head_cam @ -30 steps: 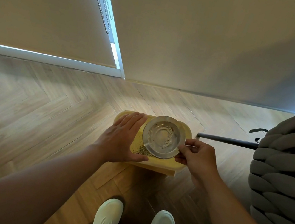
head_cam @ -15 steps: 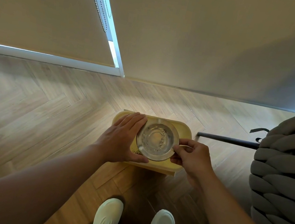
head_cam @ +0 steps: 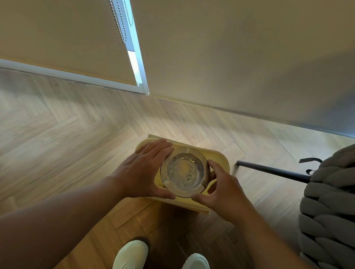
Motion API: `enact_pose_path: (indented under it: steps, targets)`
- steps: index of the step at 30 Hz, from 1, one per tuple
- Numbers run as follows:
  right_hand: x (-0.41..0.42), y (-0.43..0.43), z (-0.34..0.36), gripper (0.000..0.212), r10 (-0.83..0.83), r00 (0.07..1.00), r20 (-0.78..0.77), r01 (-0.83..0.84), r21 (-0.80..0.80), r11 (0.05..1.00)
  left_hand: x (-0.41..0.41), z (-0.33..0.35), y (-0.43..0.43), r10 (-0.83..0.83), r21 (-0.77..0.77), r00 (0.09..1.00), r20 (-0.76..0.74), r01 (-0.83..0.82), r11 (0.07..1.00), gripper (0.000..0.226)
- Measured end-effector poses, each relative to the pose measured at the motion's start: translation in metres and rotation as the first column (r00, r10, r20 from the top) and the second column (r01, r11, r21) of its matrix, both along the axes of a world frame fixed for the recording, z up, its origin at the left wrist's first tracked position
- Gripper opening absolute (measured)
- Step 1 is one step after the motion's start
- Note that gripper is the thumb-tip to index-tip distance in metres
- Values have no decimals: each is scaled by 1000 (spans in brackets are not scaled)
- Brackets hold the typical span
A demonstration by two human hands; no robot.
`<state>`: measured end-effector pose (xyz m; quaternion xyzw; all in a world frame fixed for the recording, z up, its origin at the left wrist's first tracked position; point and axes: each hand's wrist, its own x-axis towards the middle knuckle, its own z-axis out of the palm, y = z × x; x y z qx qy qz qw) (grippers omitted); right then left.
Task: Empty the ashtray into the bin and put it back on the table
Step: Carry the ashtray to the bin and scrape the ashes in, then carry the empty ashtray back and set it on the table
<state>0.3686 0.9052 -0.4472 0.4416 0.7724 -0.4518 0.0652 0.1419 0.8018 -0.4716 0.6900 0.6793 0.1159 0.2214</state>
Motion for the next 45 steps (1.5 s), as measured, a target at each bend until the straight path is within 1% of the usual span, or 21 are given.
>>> enact_pose_path:
  steps: [3, 7, 11, 21, 27, 32, 36, 40, 45]
  targets:
    - [-4, -1, 1, 96, 55, 998, 18, -56, 38, 998, 0, 2, -2, 8, -1, 1000, -6, -8, 1000, 118]
    - [-8, 0, 3, 97, 67, 995, 72, -75, 113, 991, 1, 5, -3, 14, 11, 1000, -6, -14, 1000, 116]
    - [-11, -4, 7, 107, 99, 988, 116, -112, 115, 987, 3, 8, -7, 23, 0, 1000, -12, -23, 1000, 118]
    - [-6, -18, 45, 108, 119, 982, 144, -139, 145, 980, 14, 41, -23, 53, 1, 998, -15, -53, 999, 117]
    - [-6, -28, 93, 109, 116, 979, 165, -139, 137, 981, 16, 90, -32, 90, -18, 996, 27, -89, 996, 117]
    - [-3, -37, 138, 105, 110, 980, 163, -130, 121, 984, 17, 134, -40, 107, -63, 991, 77, -102, 993, 117]
    - [-4, -45, 180, 105, 94, 980, 175, -116, 119, 986, 17, 175, -46, 105, -65, 990, 97, -99, 993, 118]
    - [-2, -57, 228, 102, 70, 983, 171, -92, 122, 988, 16, 222, -51, 109, -63, 987, 117, -102, 993, 112]
    - [5, -80, 288, 103, 42, 986, 162, -62, 118, 991, 22, 282, -69, 114, -77, 985, 128, -105, 991, 110]
